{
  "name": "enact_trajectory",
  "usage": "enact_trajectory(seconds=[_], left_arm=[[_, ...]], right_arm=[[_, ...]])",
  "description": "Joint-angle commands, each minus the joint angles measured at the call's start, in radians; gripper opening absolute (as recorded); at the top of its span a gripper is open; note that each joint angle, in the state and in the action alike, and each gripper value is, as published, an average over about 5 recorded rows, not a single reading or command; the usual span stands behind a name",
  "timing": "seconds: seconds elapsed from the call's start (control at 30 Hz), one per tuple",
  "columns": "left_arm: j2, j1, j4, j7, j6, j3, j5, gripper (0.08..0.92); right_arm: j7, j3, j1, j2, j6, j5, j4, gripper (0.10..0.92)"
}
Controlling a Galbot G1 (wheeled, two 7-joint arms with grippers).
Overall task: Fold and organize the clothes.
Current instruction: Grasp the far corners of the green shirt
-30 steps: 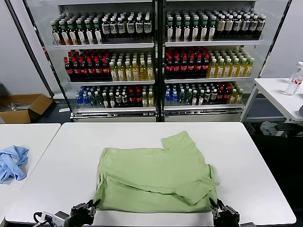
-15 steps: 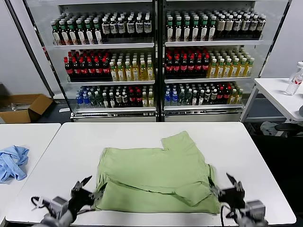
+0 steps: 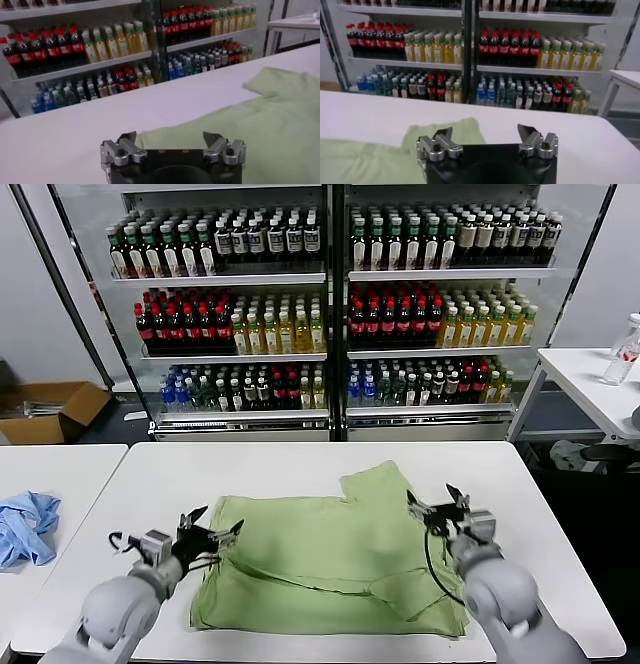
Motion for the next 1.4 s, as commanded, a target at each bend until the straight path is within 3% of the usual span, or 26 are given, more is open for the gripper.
enact_trajectory(seconds=[0.03, 0.33, 0.83, 1.0, 1.4], left_arm=[[-0.009, -0.282, 0.309, 0.029, -0.018, 0.115, -0.012, 0.823], [-0.017, -0.278, 0.354, 0.033, 0.013, 0.113, -0.014, 0.823], [-0.020, -0.280, 0.371, 0.049, -0.044, 0.116, -0.064, 0.823], [-0.021, -0.268, 0.366, 0.058, -0.033, 0.121, -0.058, 0.771], [-0.027, -0.238, 0.365, 0.081, -0.049, 0.106, -0.027, 0.421]], right_arm=[[0.001, -0.101, 0.293, 0.112, -0.003, -0.011, -0.364, 0.823], [-0.041, -0.117, 0.352, 0.204, 0.086, -0.113, -0.556, 0.822], [-0.010, -0.108, 0.336, 0.229, 0.079, -0.097, -0.593, 0.807], [-0.005, -0.101, 0.319, 0.223, 0.064, -0.075, -0.569, 0.681], [-0.047, -0.103, 0.322, 0.220, 0.097, -0.110, -0.592, 0.351]])
